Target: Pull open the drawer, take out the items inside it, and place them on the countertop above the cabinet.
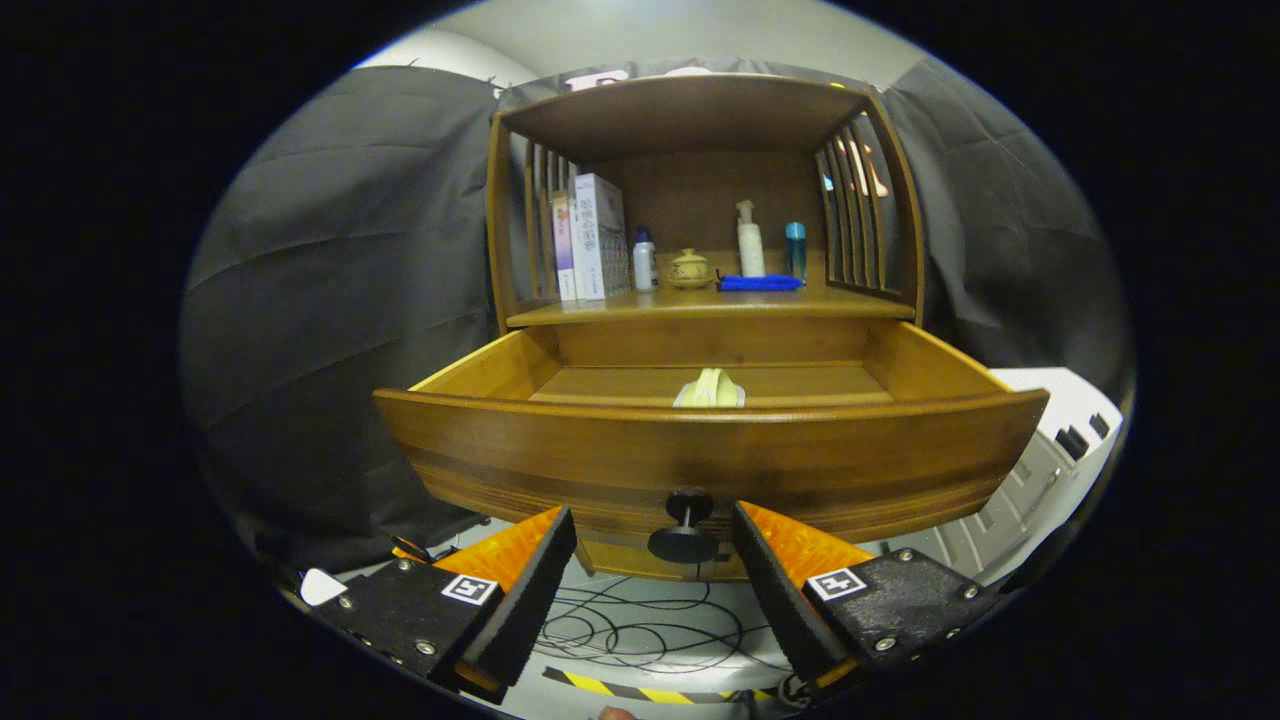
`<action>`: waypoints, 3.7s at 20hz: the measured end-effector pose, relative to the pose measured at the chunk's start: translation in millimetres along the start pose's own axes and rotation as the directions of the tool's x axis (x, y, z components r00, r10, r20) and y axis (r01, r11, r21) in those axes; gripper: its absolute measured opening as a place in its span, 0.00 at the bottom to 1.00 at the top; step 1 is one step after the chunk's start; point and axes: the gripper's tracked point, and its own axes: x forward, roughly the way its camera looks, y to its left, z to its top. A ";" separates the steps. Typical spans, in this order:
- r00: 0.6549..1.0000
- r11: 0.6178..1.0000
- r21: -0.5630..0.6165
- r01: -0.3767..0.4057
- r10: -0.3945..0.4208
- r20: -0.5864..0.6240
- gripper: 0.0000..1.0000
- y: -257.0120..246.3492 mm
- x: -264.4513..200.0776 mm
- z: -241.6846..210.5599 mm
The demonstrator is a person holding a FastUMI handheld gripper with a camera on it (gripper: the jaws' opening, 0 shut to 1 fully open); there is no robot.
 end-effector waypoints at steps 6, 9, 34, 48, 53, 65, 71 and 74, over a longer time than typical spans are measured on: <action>0.998 0.998 -0.051 0.033 -0.030 0.051 0.96 -0.8 -2.5 83.1; 0.997 0.997 -0.018 0.070 -0.070 -0.008 0.97 -4.9 19.3 110.2; 0.818 0.940 0.150 0.307 -0.180 -0.546 0.84 -54.5 199.4 61.4; 0.738 0.933 0.084 0.350 -0.219 -0.638 0.26 -65.0 195.1 39.3; 0.731 0.930 0.069 0.361 -0.236 -0.640 0.21 -61.0 180.7 35.1; 0.873 0.923 0.195 0.331 -0.221 -0.434 0.11 -46.8 110.0 112.9; 0.939 0.934 0.217 0.284 -0.226 -0.258 0.11 -58.2 121.6 183.5; 0.956 0.941 0.218 0.258 -0.216 -0.199 0.11 -64.1 147.9 206.4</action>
